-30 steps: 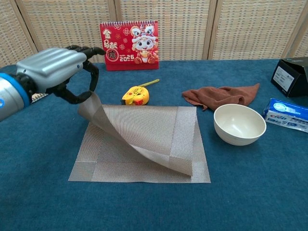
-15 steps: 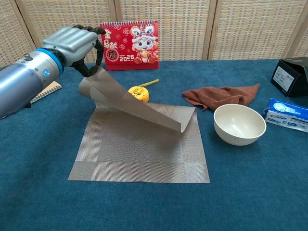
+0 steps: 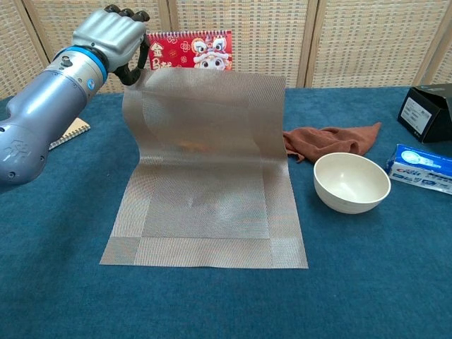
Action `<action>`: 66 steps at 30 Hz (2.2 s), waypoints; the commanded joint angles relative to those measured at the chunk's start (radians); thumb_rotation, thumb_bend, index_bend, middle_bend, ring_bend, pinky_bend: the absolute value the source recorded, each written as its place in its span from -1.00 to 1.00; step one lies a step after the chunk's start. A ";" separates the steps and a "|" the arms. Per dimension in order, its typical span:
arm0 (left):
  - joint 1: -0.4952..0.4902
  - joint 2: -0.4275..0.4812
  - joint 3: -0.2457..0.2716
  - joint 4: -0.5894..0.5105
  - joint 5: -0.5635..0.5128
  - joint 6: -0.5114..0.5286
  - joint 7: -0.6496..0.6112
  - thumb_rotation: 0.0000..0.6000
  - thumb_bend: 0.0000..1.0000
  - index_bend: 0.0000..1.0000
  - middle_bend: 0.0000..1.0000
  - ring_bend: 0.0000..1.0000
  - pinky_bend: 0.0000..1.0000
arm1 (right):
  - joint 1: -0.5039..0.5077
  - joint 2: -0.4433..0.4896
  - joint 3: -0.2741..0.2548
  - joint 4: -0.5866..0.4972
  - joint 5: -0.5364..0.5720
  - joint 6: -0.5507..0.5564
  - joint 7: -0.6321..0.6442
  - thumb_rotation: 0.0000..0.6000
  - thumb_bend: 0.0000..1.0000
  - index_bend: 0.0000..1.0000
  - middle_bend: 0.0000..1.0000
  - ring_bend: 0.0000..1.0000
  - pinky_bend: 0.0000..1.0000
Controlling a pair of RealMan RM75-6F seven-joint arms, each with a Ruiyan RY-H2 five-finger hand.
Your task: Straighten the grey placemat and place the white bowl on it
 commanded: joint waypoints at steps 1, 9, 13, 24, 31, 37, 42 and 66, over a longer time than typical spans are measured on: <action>-0.021 -0.018 -0.001 0.039 -0.026 -0.002 0.018 1.00 0.13 0.22 -1.00 -1.00 -1.00 | 0.000 0.001 0.001 0.001 0.001 -0.001 0.001 1.00 -0.82 -0.89 -1.00 -1.00 -1.00; -0.025 -0.022 0.034 0.074 -0.027 0.002 0.036 1.00 0.11 0.20 -1.00 -1.00 -1.00 | 0.002 -0.001 -0.002 0.003 0.005 -0.010 -0.005 1.00 -0.82 -0.89 -1.00 -1.00 -1.00; -0.022 -0.018 0.048 0.080 -0.024 0.008 0.037 1.00 0.11 0.21 -1.00 -1.00 -1.00 | 0.001 -0.003 -0.003 0.002 0.002 -0.007 -0.008 1.00 -0.82 -0.89 -1.00 -1.00 -1.00; -0.042 -0.016 0.048 0.130 -0.047 -0.001 0.065 1.00 0.11 0.20 -1.00 -1.00 -1.00 | 0.002 -0.008 -0.008 0.000 0.000 -0.010 -0.023 1.00 -0.82 -0.89 -1.00 -1.00 -1.00; -0.043 -0.027 0.057 0.155 -0.058 -0.017 0.046 1.00 -0.41 -0.55 -1.00 -1.00 -1.00 | 0.002 -0.006 -0.004 0.004 0.009 -0.012 -0.019 1.00 -0.82 -0.89 -1.00 -1.00 -1.00; -0.024 -0.013 0.066 0.146 -0.047 0.000 -0.006 1.00 -0.61 -0.94 -1.00 -1.00 -1.00 | 0.001 -0.006 -0.006 0.003 0.007 -0.011 -0.022 1.00 -0.82 -0.89 -1.00 -1.00 -1.00; 0.019 0.029 0.083 0.086 -0.024 0.037 -0.069 1.00 -0.61 -0.94 -1.00 -1.00 -1.00 | 0.001 -0.009 -0.010 0.003 0.005 -0.015 -0.029 1.00 -0.82 -0.89 -1.00 -1.00 -1.00; 0.564 0.521 0.435 -0.705 0.235 0.451 -0.343 1.00 -0.61 -0.97 -1.00 -1.00 -1.00 | -0.004 -0.030 -0.051 -0.028 -0.066 0.006 -0.083 1.00 -0.83 -0.89 -1.00 -1.00 -1.00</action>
